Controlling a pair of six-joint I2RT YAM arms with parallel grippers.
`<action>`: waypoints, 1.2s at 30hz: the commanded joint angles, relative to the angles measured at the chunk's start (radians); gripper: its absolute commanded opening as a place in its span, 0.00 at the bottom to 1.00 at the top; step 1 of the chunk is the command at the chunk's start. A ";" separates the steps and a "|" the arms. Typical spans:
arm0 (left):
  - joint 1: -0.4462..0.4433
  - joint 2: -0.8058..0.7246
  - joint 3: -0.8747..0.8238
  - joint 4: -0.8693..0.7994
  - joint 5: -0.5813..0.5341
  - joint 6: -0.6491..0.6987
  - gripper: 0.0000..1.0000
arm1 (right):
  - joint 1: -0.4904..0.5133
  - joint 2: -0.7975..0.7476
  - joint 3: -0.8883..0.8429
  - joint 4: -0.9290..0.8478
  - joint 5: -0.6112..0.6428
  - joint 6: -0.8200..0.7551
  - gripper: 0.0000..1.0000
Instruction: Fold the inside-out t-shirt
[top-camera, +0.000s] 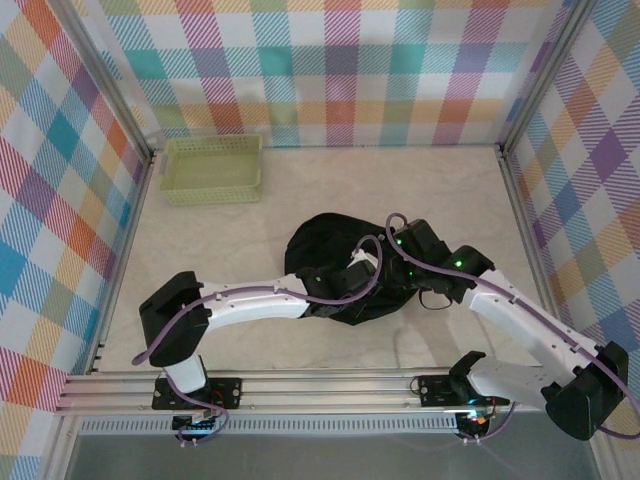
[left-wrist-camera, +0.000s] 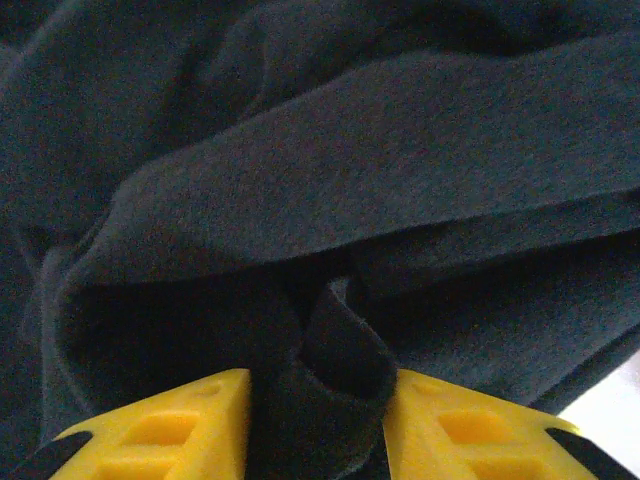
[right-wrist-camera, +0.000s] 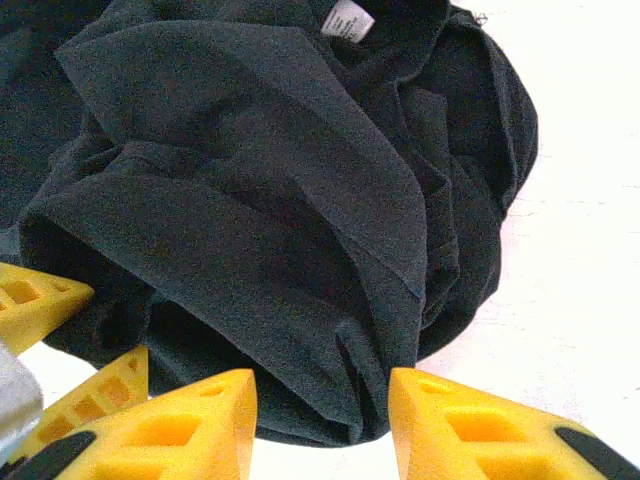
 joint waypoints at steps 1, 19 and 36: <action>-0.002 0.004 0.018 -0.031 -0.033 -0.016 0.26 | 0.006 -0.005 -0.022 0.045 -0.039 -0.027 0.41; -0.062 -0.317 -0.409 0.368 0.012 -0.155 0.00 | 0.032 0.281 -0.008 0.110 -0.013 -0.084 0.79; -0.110 -0.379 -0.481 0.392 -0.020 -0.158 0.00 | -0.069 0.334 0.153 0.080 0.054 -0.108 0.59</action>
